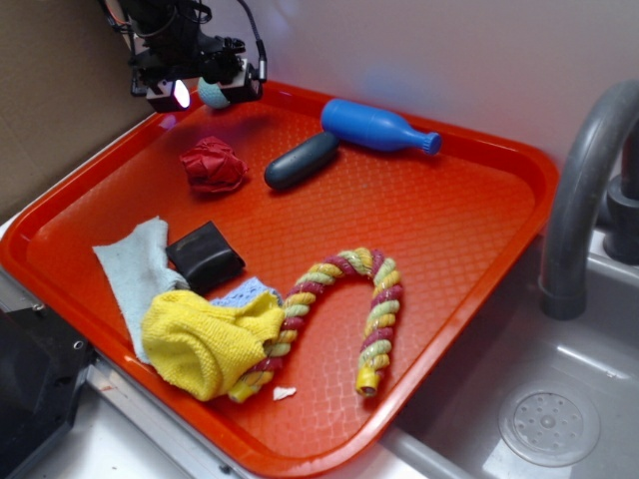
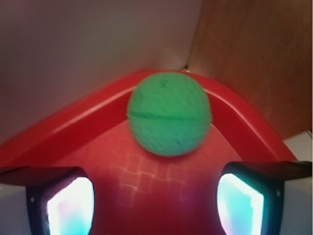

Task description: Grab the green ball.

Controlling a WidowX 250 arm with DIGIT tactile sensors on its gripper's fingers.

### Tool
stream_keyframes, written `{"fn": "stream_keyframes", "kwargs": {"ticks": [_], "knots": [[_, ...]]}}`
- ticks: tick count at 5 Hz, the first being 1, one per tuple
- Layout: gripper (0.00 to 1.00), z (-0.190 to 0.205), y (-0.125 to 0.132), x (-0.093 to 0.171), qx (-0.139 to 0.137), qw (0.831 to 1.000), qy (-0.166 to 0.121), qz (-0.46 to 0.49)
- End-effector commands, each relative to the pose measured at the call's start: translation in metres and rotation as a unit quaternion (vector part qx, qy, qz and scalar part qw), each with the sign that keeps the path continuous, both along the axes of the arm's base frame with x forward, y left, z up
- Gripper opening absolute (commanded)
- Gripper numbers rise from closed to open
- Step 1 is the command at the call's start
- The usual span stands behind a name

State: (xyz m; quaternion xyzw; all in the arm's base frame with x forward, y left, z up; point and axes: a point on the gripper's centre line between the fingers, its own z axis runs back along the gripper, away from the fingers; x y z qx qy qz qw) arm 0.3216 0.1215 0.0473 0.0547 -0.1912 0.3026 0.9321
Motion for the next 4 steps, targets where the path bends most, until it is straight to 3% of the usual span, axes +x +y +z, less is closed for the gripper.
{"fn": "stream_keyframes", "kwargs": {"ticks": [1, 2, 4], "knots": [[1.00, 0.036, 0.018, -0.012, 0.025, 0.999, -0.037, -0.005], [1.00, 0.040, 0.018, -0.015, 0.023, 0.998, -0.050, -0.020], [1.00, 0.019, 0.012, 0.023, 0.033, 0.998, -0.035, -0.030]]}}
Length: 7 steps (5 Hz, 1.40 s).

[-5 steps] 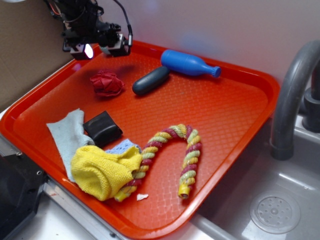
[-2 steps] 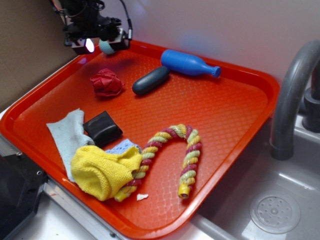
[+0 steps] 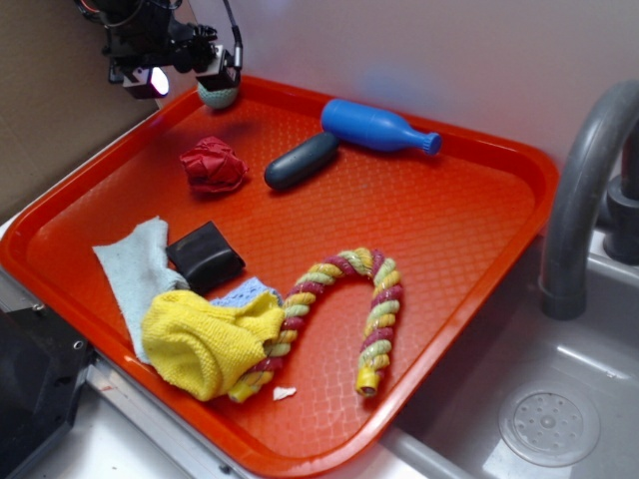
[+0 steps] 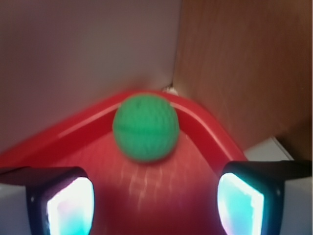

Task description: Grab the green ball.

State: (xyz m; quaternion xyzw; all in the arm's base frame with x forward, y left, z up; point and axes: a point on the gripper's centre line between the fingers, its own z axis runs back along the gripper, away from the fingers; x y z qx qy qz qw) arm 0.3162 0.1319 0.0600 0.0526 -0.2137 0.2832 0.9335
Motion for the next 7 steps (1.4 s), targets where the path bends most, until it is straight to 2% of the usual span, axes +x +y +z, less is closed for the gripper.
{"fn": "stream_keyframes", "kwargs": {"ticks": [1, 2, 3, 5, 7], "knots": [[1.00, -0.004, 0.011, 0.038, 0.035, 0.999, -0.005, 0.002], [1.00, -0.005, 0.012, 0.040, 0.038, 0.999, -0.005, 0.001], [0.00, -0.010, 0.009, 0.038, 0.047, 0.999, -0.004, -0.001], [0.00, -0.017, 0.009, 0.032, 0.052, 0.999, 0.003, -0.002], [0.00, -0.004, 0.002, 0.019, 0.043, 0.999, -0.005, -0.008]]}}
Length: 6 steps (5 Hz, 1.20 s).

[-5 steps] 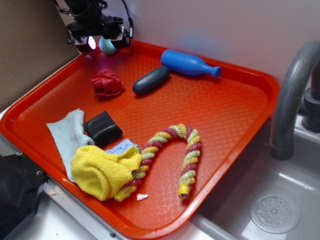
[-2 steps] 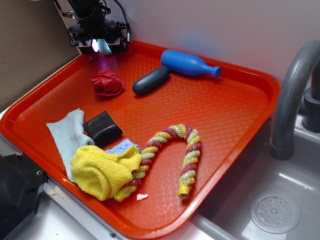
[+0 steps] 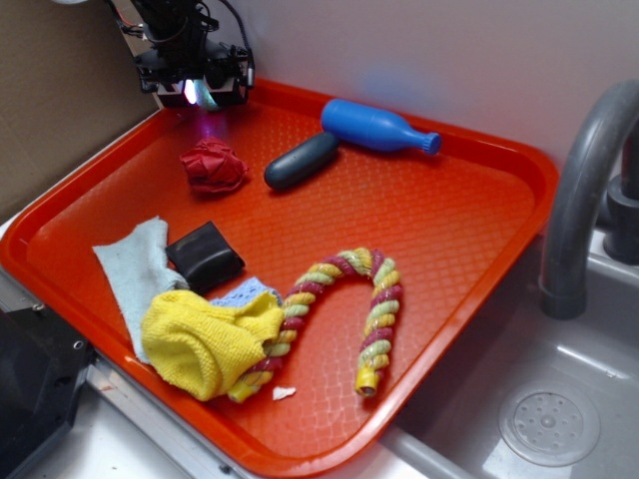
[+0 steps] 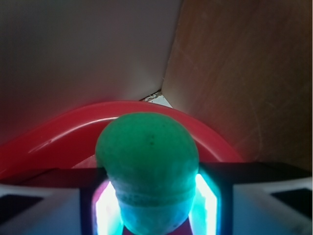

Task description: Grab the green ball.

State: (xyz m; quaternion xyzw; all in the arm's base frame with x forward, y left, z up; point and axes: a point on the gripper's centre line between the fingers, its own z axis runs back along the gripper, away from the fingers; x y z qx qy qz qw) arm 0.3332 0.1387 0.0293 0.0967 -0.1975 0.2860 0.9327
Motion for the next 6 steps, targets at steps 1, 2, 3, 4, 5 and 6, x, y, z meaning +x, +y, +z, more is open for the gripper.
{"fn": "stream_keyframes", "kwargs": {"ticks": [1, 2, 3, 4, 5, 6], "knots": [[0.00, 0.053, -0.032, -0.013, -0.047, 0.996, -0.038, -0.063], [0.00, 0.107, -0.070, -0.044, -0.155, 0.975, 0.000, -0.161], [0.00, 0.157, -0.116, -0.057, -0.155, 0.961, 0.004, -0.228], [0.00, 0.199, -0.136, -0.058, -0.153, 0.956, 0.028, -0.250], [0.00, 0.203, -0.149, -0.064, -0.142, 0.955, 0.052, -0.254], [0.00, 0.197, -0.158, -0.071, -0.128, 0.955, 0.072, -0.259]]}}
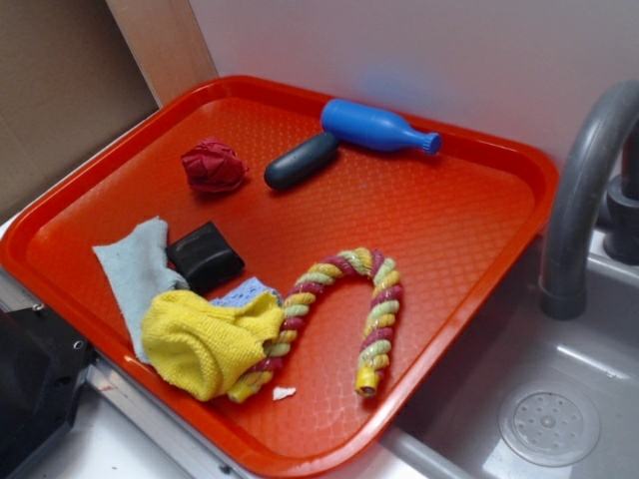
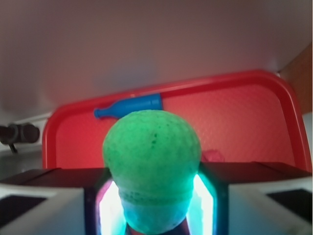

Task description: Grab the green ball.

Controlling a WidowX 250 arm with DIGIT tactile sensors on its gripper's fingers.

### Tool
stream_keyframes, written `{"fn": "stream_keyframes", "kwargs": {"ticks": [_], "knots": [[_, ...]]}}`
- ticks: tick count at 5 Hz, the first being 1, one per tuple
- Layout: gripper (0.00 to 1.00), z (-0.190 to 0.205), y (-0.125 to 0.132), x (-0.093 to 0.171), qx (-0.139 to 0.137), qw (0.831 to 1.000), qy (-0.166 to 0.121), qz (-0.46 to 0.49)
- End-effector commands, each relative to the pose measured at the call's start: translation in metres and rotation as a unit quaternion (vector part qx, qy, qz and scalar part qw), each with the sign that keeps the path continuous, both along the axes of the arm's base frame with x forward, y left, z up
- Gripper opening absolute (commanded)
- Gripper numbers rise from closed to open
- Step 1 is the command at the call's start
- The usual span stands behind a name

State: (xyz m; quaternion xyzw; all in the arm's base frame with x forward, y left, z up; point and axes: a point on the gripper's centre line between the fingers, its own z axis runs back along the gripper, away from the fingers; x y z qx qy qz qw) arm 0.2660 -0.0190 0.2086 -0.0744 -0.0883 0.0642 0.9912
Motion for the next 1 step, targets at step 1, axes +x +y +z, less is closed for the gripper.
{"fn": "stream_keyframes", "kwargs": {"ticks": [1], "knots": [[0.00, 0.0127, -0.0015, -0.0060, 0.023, 0.999, -0.007, -0.028]]}}
